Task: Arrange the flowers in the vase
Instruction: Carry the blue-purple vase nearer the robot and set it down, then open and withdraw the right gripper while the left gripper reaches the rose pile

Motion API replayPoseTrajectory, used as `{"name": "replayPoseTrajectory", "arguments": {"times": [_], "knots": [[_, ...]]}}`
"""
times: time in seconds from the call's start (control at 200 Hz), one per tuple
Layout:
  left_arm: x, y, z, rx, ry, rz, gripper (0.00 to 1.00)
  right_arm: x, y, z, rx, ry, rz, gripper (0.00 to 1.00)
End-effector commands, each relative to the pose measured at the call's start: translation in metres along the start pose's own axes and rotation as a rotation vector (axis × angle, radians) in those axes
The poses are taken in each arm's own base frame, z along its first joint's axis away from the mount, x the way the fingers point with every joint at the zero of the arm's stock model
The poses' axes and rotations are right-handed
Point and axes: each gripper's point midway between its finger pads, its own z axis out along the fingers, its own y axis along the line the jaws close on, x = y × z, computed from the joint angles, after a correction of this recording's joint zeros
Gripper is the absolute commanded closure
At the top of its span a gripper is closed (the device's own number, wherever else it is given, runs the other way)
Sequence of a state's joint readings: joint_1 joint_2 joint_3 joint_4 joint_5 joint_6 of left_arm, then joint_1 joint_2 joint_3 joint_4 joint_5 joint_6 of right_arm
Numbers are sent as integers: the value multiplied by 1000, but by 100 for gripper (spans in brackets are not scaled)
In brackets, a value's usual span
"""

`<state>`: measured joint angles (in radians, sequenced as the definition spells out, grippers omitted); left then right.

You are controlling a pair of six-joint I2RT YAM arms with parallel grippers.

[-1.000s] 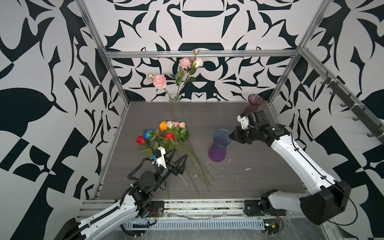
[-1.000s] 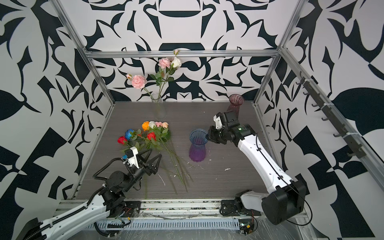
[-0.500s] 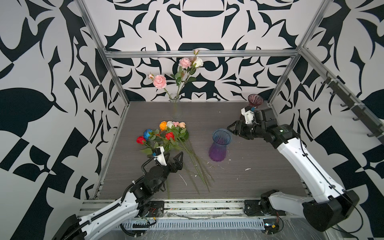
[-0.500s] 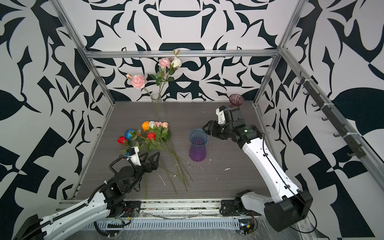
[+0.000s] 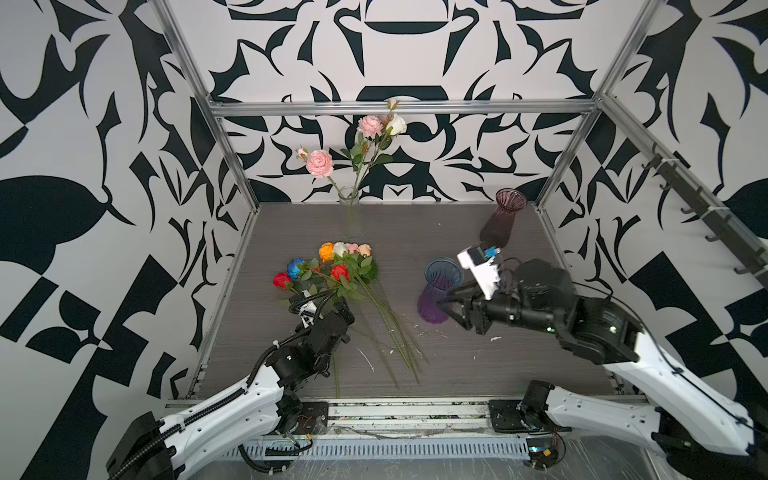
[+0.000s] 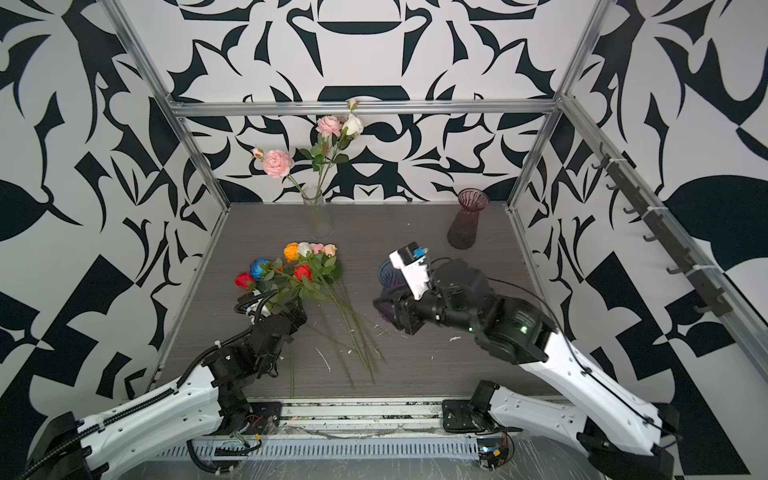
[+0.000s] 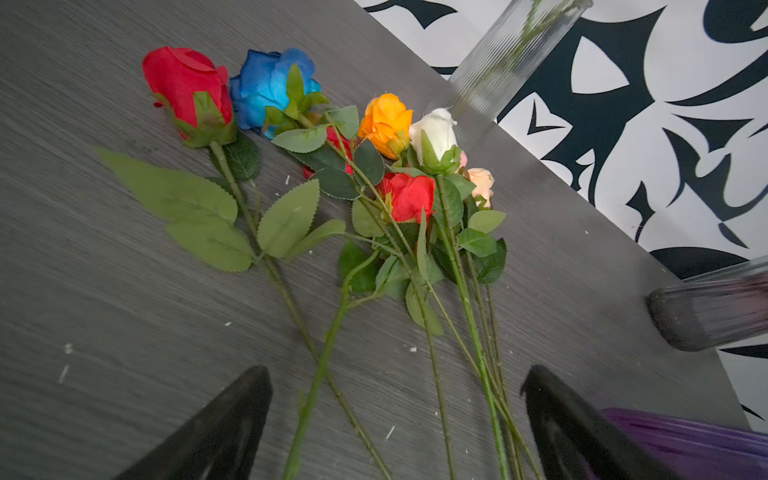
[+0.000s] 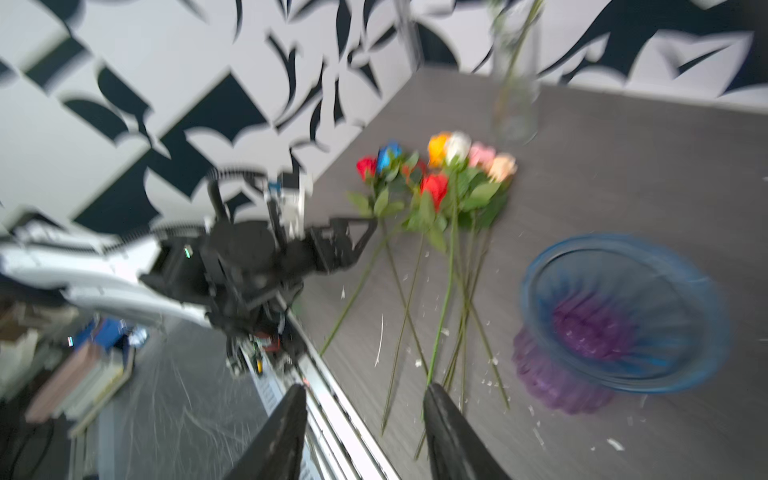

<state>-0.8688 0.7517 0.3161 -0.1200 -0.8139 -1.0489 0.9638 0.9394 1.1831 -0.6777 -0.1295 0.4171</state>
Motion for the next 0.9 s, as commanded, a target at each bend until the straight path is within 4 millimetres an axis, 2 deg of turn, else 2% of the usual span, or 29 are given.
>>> {"name": "replayPoseTrajectory", "arguments": {"times": [0.0,0.03,0.105,0.245,0.34,0.415,0.525,0.6,0.66,0.895], "knots": [[-3,-19,-1,83,4,30,1,20,-8,33,13,1,43,52],[-2,-26,-2,123,11,45,3,28,-8,40,0,6,65,53],[-1,-31,-5,162,23,62,8,50,-11,61,-17,31,107,65],[5,-32,-5,198,71,55,13,99,-15,97,6,99,110,66],[14,-35,2,255,166,13,6,124,-14,112,28,156,90,65],[21,-41,8,340,252,-40,4,128,-14,117,37,170,82,65],[23,-44,16,456,320,-127,10,133,-19,120,59,177,84,65],[25,-37,24,444,358,-168,8,135,-22,121,69,176,90,65],[30,-37,30,432,401,-176,0,135,-25,120,81,171,96,65],[50,-57,49,475,572,-168,1,134,-31,114,97,136,118,65]]}}
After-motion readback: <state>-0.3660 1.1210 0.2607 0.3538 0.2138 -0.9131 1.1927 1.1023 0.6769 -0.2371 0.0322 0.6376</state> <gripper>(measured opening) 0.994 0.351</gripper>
